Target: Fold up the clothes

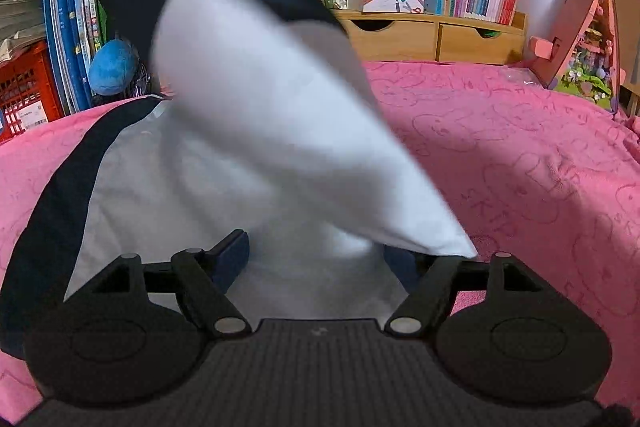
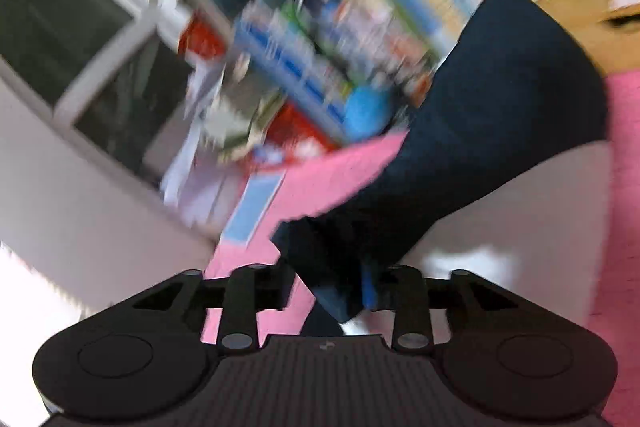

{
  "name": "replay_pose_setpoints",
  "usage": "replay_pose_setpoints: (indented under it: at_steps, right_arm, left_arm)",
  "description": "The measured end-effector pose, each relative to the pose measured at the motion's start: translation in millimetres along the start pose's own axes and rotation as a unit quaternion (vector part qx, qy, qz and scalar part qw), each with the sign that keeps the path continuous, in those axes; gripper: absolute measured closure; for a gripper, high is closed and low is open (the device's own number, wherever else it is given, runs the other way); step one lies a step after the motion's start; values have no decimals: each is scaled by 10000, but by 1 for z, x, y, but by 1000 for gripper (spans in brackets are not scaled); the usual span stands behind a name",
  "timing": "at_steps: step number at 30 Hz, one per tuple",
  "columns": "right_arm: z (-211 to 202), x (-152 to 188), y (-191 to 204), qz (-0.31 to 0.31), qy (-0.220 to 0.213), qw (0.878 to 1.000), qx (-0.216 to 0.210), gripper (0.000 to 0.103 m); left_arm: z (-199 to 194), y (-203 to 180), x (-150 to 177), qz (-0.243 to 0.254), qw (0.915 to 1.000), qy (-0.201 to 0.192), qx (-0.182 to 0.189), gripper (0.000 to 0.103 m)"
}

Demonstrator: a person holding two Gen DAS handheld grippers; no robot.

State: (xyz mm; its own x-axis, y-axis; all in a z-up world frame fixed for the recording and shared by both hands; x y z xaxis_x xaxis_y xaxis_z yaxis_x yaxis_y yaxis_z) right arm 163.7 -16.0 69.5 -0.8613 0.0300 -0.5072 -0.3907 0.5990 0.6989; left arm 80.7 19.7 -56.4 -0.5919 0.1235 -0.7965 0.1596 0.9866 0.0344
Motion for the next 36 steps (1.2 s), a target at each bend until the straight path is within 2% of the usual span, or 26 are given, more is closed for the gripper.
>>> replay_pose_setpoints:
  at_steps: [1, 2, 3, 4, 7, 9, 10, 11, 12, 13, 15, 17, 19, 21, 22, 24, 25, 26, 27, 29, 30, 31, 33, 36]
  right_arm:
    - [7, 0, 5, -24, 140, 9999, -87, 51]
    - [1, 0, 7, -29, 98, 9995, -289, 44]
    - [-4, 0, 9, -33, 55, 9988, -491, 27]
    - [-10, 0, 11, -37, 8, 9976, -685, 16]
    - [-48, -2, 0, -67, -476, 9974, -543, 14]
    - [-76, 3, -15, -111, -877, 9960, -136, 13]
    - [-89, 11, -24, -195, -1092, 9937, 129, 12]
    - [-102, 19, -33, -280, -1306, 9902, 395, 11]
    - [-114, 32, -43, -417, -1528, 9848, 711, 10]
    - [-125, 46, -53, -586, -1683, 9784, 1045, 8]
    - [-130, 80, -68, -985, -1804, 9639, 1691, 7]
    - [-121, 111, -76, -1332, -1743, 9507, 2193, 7]
    - [-107, 140, -73, -1670, -1611, 9428, 2394, 7]
    - [-87, 158, -64, -1913, -1428, 9414, 2384, 4]
    - [-78, 162, -62, -1990, -1348, 9392, 2451, 4]
    - [-60, 169, -57, -2144, -1188, 9344, 2586, 4]
    - [-51, 170, -56, -2213, -1129, 9299, 2712, 4]
    - [-41, 168, -55, -2281, -1105, 9238, 2870, 4]
    - [-35, 166, -56, -2321, -1119, 9174, 3034, 4]
    - [-28, 164, -59, -2346, -1135, 9077, 3288, 4]
    - [-25, 164, -62, -2332, -1136, 9047, 3379, 4]
    - [-26, 165, -65, -2261, -1106, 9066, 3387, 3]
    - [-28, 163, -70, -2064, -1131, 9122, 3353, 1]
    - [-27, 161, -78, -1814, -1026, 9186, 3357, 0]
  left_arm:
    - [0, 0, 0, -5, 10000, -1, 5, 27]
    - [0, 0, 0, -11, 10000, -2, 11, 27]
    - [-1, 0, 0, -24, 10000, -3, 24, 27]
    - [-1, 1, 0, -42, 10000, -6, 49, 27]
    - [-2, 4, 0, -145, 9997, -33, 170, 24]
    - [-8, 18, -1, -500, 9971, -125, 567, 22]
    - [-14, 27, 1, -820, 9928, -151, 856, 22]
    - [-19, 36, 3, -1139, 9867, -176, 1143, 22]
    - [-25, 48, 4, -1678, 9738, -184, 1526, 22]
    - [-30, 61, 4, -2211, 9563, -190, 1903, 21]
    - [-39, 85, 4, -3143, 9148, -234, 2525, 17]
    - [-39, 99, -5, -3387, 9076, -231, 2468, 16]
    - [-31, 105, -18, -3257, 9250, -292, 1936, 16]
    - [-14, 106, -27, -3382, 9258, -355, 1650, 16]
    - [-8, 105, -29, -3470, 9222, -437, 1651, 16]
    - [10, 104, -30, -3636, 9189, -238, 1513, 35]
    - [13, 104, -31, -3624, 9206, -220, 1437, 59]
    - [16, 103, -31, -3611, 9223, -204, 1360, 77]
    - [13, 104, -33, -3613, 9215, -315, 1387, 82]
    - [-12, 113, -37, -3593, 9188, -805, 1422, 93]
    - [-24, 118, -38, -3580, 9166, -1051, 1438, 94]
    - [-40, 119, -39, -3436, 9197, -1372, 1316, 94]
    - [-63, 119, -38, -3161, 9268, -1734, 1056, 90]
    - [-45, 111, -32, -3076, 9366, -1254, 1116, 70]
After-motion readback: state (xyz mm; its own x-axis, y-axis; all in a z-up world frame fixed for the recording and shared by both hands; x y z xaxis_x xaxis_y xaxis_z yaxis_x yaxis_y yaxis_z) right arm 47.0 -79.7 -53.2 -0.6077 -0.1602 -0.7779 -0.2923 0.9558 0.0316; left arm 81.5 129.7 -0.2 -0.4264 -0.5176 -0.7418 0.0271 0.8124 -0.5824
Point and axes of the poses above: each gripper's, at about its wrist camera, not at the fingertips, and z roughly the way its jaws point, y to its left, x to its underside, the point moved 6 cm from there along z, roughly the way its jaws point
